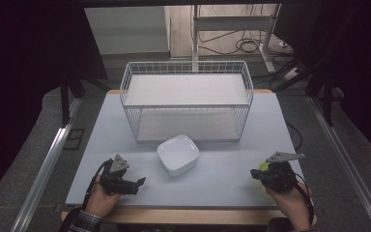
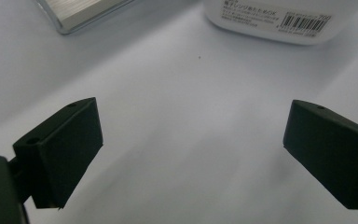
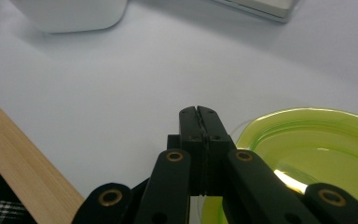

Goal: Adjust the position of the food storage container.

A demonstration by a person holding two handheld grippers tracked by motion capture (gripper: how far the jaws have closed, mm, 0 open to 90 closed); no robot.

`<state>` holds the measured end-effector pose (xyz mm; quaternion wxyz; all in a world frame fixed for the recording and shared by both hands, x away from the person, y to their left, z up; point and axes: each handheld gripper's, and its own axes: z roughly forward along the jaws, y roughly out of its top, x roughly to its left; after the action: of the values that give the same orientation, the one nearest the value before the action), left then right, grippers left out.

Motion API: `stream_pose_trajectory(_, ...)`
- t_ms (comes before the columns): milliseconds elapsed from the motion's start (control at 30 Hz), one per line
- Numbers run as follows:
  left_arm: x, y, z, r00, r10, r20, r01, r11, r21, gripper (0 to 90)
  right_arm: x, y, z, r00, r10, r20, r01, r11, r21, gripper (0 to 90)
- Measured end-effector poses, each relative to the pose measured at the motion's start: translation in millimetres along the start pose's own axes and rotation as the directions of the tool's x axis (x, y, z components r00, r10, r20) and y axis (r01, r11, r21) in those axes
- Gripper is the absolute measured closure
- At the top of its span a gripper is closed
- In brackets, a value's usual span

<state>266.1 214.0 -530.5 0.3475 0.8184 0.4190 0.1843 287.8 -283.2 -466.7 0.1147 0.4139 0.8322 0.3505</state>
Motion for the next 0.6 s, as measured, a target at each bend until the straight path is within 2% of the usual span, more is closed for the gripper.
stream_pose_trajectory(167,-0.4,0.6,-0.8,1.0,0.002,0.009,-0.002,0.9999,-0.01,4.7,-8.6,-4.0,-5.3,0.9994,0.029,0.019,-0.029,1.0,-0.005,89.8)
stream_pose_trajectory(233,0.2,0.5,-0.3,0.9999,-0.012,0.011,0.012,0.9999,0.003,5.0,-9.0,-4.3,-5.6,0.9992,0.032,0.023,-0.032,0.999,-0.002,89.8)
stream_pose_trajectory(333,1.8,0.9,-0.8,0.9988,-0.042,0.025,0.041,0.9991,0.01,5.6,-5.1,-1.8,-5.6,0.9996,0.025,0.012,-0.024,1.0,-0.019,89.7)
stream_pose_trajectory(433,2.8,2.8,-3.9,0.9976,-0.054,0.044,0.054,0.9985,-0.012,6.0,1.7,2.1,-4.1,0.9999,0.011,-0.003,-0.011,0.999,-0.038,87.9)
stream_pose_trajectory(533,1.8,4.3,-4.8,0.9973,-0.058,0.045,0.058,0.9983,-0.009,5.8,9.5,8.1,0.1,0.9997,0.001,-0.026,-0.002,0.998,-0.061,84.8)
stream_pose_trajectory(600,1.1,4.6,-4.8,0.9967,-0.051,0.064,0.052,0.9986,-0.009,4.9,13.8,13.1,5.5,0.9987,-0.01,-0.049,0.006,0.998,-0.07,84.2)
